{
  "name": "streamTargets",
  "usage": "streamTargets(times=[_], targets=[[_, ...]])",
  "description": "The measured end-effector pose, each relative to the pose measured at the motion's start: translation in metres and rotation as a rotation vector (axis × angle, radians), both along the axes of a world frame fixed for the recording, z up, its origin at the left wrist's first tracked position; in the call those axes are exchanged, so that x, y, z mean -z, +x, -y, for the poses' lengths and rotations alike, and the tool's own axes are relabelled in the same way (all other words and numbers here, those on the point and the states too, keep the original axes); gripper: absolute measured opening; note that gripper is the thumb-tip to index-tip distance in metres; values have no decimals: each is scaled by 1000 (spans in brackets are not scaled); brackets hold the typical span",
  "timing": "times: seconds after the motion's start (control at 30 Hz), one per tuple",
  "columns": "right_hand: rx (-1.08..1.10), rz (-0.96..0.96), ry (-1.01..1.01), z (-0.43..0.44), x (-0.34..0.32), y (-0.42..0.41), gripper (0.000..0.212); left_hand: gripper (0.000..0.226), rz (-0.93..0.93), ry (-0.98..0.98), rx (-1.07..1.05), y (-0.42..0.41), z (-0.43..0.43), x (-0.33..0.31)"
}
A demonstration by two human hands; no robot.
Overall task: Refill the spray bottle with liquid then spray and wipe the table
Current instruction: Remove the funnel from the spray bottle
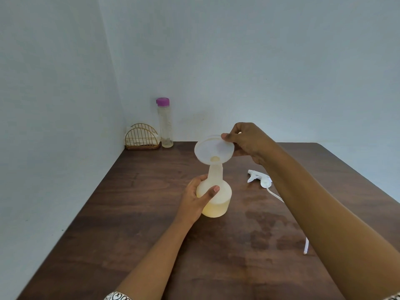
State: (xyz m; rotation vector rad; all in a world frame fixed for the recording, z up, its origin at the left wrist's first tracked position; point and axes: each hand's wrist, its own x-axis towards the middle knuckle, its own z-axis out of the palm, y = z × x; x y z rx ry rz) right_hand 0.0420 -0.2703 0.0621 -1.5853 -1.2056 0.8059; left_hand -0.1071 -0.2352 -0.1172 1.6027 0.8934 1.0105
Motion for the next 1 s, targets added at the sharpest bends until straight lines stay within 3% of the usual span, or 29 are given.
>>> streamTargets(times=[0.9,1.0], targets=[[147,-68,89,9,8,-3,28,81,-16,2,-3,0,-1,0],[138,-145,117,10,1,0,29,81,-5,0,4,-1,-1,0]])
